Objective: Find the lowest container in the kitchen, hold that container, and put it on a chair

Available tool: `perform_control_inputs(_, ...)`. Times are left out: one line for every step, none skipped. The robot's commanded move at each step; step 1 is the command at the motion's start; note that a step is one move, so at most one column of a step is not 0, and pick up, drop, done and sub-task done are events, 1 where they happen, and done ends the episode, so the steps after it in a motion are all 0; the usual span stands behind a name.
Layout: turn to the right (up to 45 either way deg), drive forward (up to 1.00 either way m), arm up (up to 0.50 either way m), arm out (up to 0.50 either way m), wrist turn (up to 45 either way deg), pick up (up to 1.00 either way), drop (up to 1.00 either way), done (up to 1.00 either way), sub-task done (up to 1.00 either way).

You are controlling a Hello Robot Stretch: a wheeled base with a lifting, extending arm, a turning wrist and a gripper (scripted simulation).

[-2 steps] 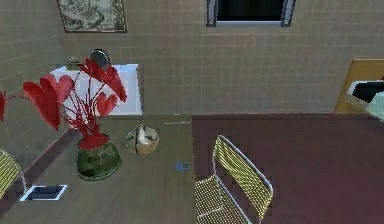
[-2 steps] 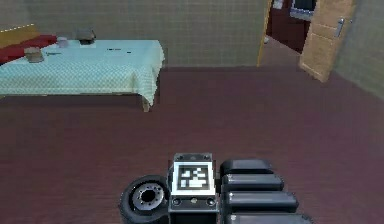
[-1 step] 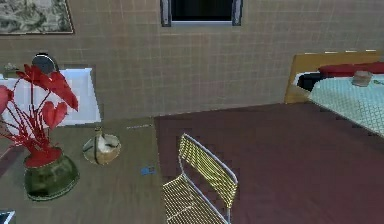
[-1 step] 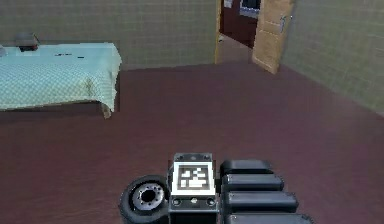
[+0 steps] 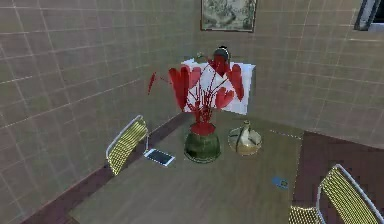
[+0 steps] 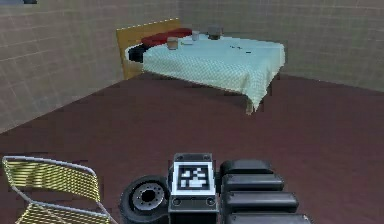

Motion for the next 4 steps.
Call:
perform_control_inputs(-45.0, 0.0, 0.0, 0.0, 0.0, 0.0, 0.0, 0.0, 0.0)
perform_control_inputs(-6.0, 0.0, 0.0, 0.0, 0.0, 0.0, 0.0, 0.0, 0.0)
perform_control_inputs(0.0, 0.1, 0.0, 0.0, 0.0, 0.0, 0.0, 0.0, 0.0)
perform_control_inputs(45.0, 0.0, 0.0, 0.0, 0.0, 0.0, 0.0, 0.0, 0.0)
